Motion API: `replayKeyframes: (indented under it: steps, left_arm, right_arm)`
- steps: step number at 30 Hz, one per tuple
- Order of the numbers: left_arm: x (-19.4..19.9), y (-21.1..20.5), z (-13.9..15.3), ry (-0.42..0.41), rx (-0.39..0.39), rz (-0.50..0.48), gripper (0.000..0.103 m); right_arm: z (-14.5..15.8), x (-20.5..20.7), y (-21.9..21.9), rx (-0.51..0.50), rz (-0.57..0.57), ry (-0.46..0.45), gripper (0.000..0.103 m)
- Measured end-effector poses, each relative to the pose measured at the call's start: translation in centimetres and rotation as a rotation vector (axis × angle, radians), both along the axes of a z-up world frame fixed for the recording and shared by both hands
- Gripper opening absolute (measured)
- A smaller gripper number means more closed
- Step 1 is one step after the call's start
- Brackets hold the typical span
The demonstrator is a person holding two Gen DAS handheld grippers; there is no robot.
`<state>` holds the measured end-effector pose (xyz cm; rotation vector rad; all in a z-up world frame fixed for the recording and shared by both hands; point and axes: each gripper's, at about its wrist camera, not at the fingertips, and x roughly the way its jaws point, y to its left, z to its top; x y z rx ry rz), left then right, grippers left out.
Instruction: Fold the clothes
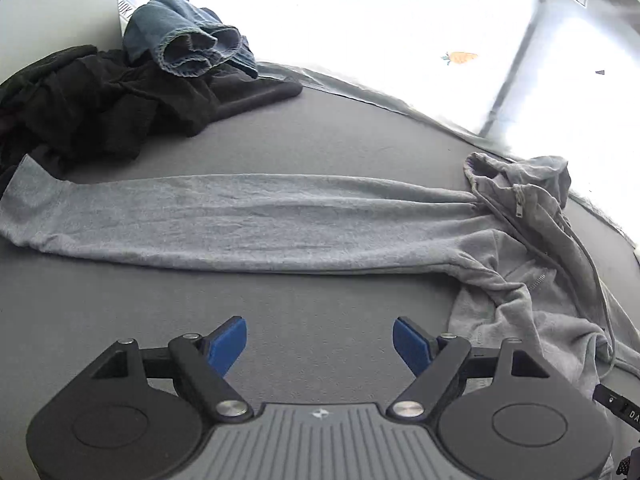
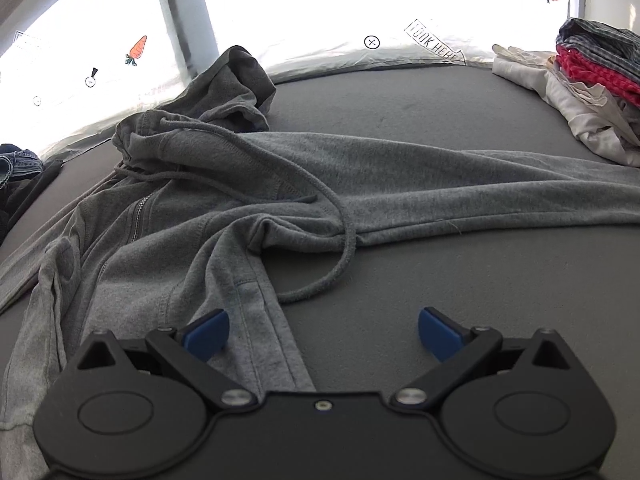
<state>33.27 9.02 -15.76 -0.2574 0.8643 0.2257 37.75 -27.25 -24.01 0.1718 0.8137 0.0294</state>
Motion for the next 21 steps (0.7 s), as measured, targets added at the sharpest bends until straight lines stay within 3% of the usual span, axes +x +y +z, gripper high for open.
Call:
replayKeyframes:
  steps: [3,8,13,17,20,21]
  left_arm:
    - [0.4,-6.5,0.6,-0.028,0.083,-0.242,0.086]
    - [1.0,-13.0,0.8,-0.043,0.086,-0.445,0.088]
    - [2.5,-17.0,-1.6,0.033,0.138,-0.436,0.090]
    - [2.0,-15.6,-2.7,0.073,0.108,-0.373,0.090]
    - [1.6,-14.5,-3.6,0.101,0.085,-0.326,0.078]
    - [1.5,-14.1,-3.8,0.111,0.077,-0.311,0.069]
  right_arm:
    - [0.0,-2.1,-1.1,0.032,0.002,-0.022,0.097]
    - [0.3,-4.6,-2.1,0.026,0.076,-0.004,0.090]
    - [-0.1,-6.3,-1.4,-0.073,0.183,-0.013,0.090]
    - [-0.3,-7.2,-1.3,-0.114,0.231,-0.031,0.090]
    - [-0.4,-7.5,-1.6,-0.118,0.263,-0.043,0.090]
    - [-0.4,-7.5,-1.7,-0.118,0.270,-0.046,0.091]
